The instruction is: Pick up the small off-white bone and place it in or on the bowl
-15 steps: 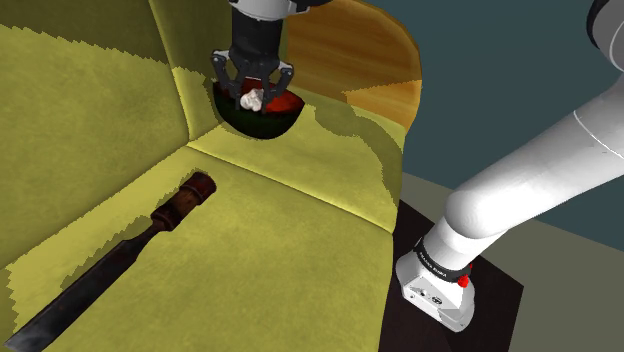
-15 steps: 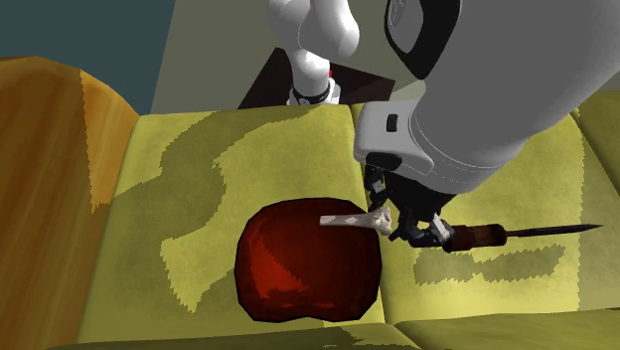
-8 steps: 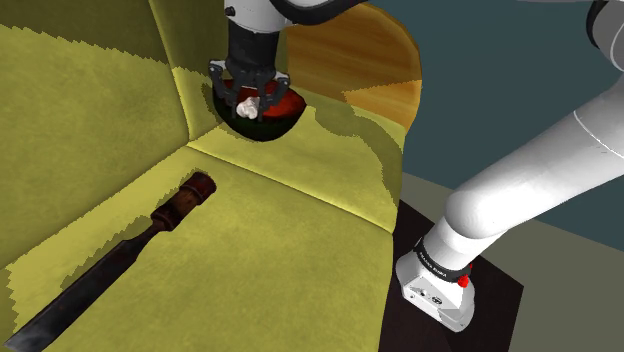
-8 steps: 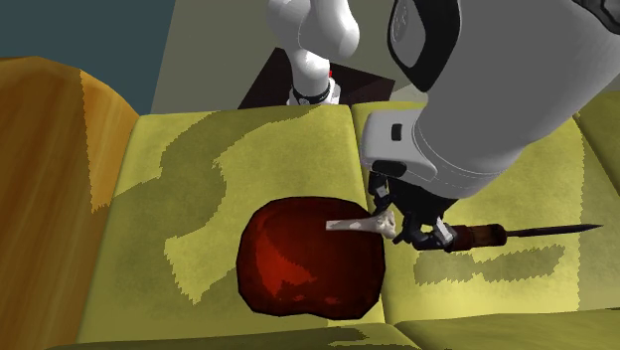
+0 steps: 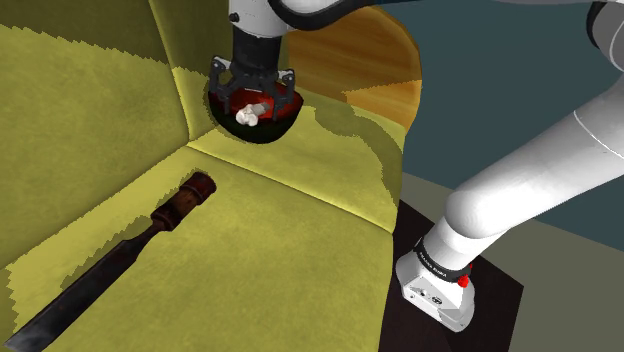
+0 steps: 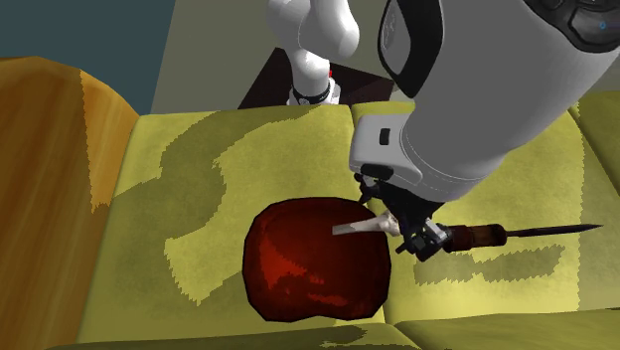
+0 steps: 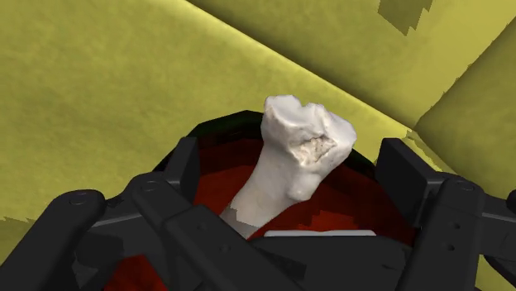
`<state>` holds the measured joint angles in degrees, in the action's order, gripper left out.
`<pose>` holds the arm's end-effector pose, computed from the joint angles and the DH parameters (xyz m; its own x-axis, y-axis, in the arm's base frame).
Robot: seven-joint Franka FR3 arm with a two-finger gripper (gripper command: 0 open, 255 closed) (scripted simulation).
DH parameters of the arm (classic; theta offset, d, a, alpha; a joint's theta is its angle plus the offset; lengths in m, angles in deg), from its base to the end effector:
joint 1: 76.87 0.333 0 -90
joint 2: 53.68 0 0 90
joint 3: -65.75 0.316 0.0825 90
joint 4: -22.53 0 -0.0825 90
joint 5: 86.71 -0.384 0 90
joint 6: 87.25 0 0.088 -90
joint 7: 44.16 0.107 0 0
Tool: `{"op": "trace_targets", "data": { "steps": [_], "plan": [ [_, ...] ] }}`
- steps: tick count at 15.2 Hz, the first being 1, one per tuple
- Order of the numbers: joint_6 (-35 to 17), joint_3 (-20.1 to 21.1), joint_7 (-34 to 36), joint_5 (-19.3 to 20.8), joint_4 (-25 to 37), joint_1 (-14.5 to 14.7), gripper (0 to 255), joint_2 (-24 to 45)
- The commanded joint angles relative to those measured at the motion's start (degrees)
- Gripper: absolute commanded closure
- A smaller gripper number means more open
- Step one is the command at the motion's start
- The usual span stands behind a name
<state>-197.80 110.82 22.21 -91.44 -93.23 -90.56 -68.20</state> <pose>0.4216 0.2966 0.5336 0.7913 -0.5981 0.1274 -0.5977 -0.8004 -0.0451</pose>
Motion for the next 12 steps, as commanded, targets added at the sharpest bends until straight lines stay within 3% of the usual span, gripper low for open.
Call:
{"op": "trace_targets", "data": {
  "steps": [1,5,12],
  "plan": [
    [0.3,0.1,0.2,0.1,0.4,0.0,0,0.1],
    [7.6,-0.7,-0.1,-0.4,6.9,0.1,0,-0.9],
    [7.6,-0.7,-0.1,-0.4,6.9,0.1,0,-0.9]
  ]
}}
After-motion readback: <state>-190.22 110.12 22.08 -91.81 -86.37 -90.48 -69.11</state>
